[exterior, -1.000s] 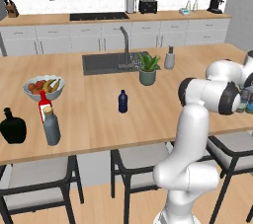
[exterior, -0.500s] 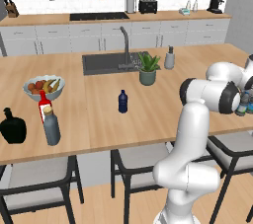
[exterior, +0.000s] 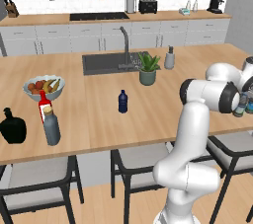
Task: Move the plastic bottles in the middle to the plastics group, and the glass bottles in the middle to the glass group.
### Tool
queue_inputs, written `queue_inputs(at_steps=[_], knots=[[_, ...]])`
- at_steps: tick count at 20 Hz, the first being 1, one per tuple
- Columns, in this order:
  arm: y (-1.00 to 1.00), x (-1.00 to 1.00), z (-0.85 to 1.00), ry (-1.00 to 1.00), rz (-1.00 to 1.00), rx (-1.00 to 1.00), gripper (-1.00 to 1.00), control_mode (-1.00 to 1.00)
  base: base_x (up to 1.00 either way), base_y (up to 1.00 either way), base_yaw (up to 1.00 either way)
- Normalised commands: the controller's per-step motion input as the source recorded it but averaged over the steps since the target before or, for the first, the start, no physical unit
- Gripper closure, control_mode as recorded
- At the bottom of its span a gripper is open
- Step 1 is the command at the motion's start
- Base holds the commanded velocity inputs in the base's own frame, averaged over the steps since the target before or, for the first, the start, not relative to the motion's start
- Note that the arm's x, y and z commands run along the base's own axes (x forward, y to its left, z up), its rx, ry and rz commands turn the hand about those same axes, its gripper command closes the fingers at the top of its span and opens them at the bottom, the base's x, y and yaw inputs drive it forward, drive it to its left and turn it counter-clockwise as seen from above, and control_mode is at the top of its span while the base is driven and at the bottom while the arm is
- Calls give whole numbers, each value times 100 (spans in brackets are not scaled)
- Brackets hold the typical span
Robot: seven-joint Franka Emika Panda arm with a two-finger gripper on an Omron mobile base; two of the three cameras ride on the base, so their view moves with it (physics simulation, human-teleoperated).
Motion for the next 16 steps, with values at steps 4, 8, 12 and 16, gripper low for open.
queue_inputs(at_steps=[4,8,12,16], knots=[[0,3,0,0,0,0,-100,-100,0,0,0],[0,0,0,0,0,0,-100,-100,0,0,0],[0,0,0,0,0,0,-100,-100,0,0,0],[0,-16,34,0,0,0,-100,-100,0,0,0]])
